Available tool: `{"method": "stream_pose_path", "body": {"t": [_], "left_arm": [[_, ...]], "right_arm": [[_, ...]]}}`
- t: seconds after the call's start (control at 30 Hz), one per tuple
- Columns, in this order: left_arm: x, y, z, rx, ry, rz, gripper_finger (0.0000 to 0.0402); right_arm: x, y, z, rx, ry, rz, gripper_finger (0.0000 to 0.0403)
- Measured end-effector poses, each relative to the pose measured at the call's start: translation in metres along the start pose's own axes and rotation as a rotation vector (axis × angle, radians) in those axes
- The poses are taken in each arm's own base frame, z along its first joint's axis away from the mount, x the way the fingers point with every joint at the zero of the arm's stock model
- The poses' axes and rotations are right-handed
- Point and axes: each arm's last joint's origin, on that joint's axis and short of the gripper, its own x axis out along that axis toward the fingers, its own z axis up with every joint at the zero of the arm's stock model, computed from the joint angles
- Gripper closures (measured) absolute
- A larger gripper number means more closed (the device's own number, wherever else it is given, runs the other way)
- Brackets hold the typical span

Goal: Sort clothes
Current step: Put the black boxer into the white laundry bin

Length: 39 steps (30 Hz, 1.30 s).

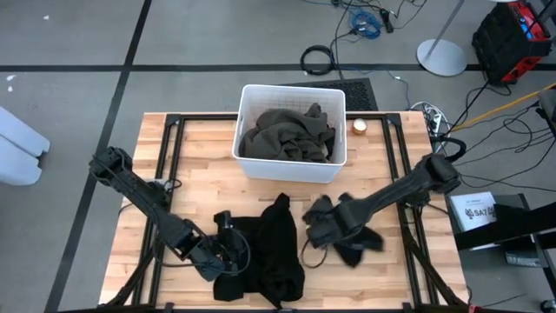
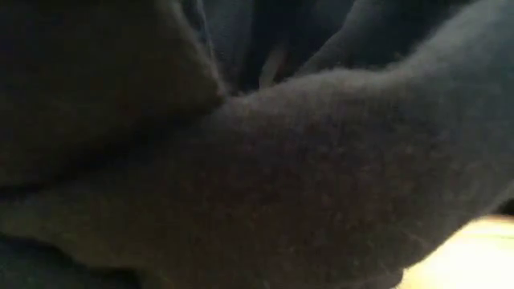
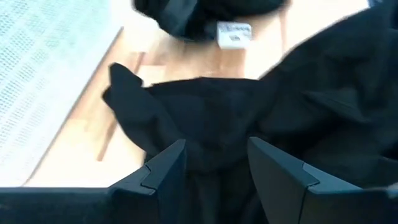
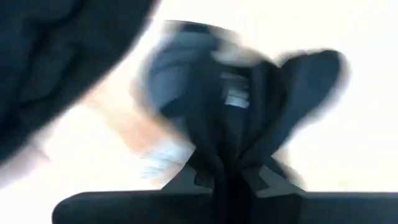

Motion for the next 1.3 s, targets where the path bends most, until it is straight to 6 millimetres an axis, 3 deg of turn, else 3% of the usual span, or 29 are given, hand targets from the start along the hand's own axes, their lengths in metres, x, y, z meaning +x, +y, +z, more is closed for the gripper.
{"method": "stream_pose_path", "body": {"t": [0.23,0.5,0.67,0.77,0.87,0.97,1.07,1.3], "left_arm": [[0.010,0.012,0.006,-0.001,0.017,0.033,0.0220],[0.020,0.013,0.004,0.032,0.042,0.047,0.0220],[0.026,0.020,0.007,0.011,0.048,0.069,0.0220],[0.029,0.024,0.009,0.019,0.067,0.052,0.0220],[0.033,0.028,0.012,0.027,0.068,0.047,0.0220],[0.037,0.032,0.017,0.047,0.052,0.045,0.0220],[0.041,0.036,0.021,0.060,0.048,0.018,0.0220],[0.048,0.046,0.025,0.056,0.064,0.008,0.0220]], "right_arm": [[-0.103,-0.052,0.027,0.082,-0.323,0.110,0.0399],[-0.211,-0.098,0.084,0.017,-0.825,0.331,0.0400],[-0.273,-0.123,0.120,-0.079,-1.230,0.470,0.0400],[-0.294,-0.152,0.136,-0.072,-1.361,0.486,0.0400],[-0.286,-0.177,0.152,-0.052,-1.323,0.421,0.0401],[-0.259,-0.192,0.170,-0.030,-1.187,0.319,0.0401],[-0.225,-0.198,0.188,-0.022,-1.054,0.239,0.0401],[-0.130,-0.194,0.208,-0.070,-0.755,0.294,0.0401]]}}
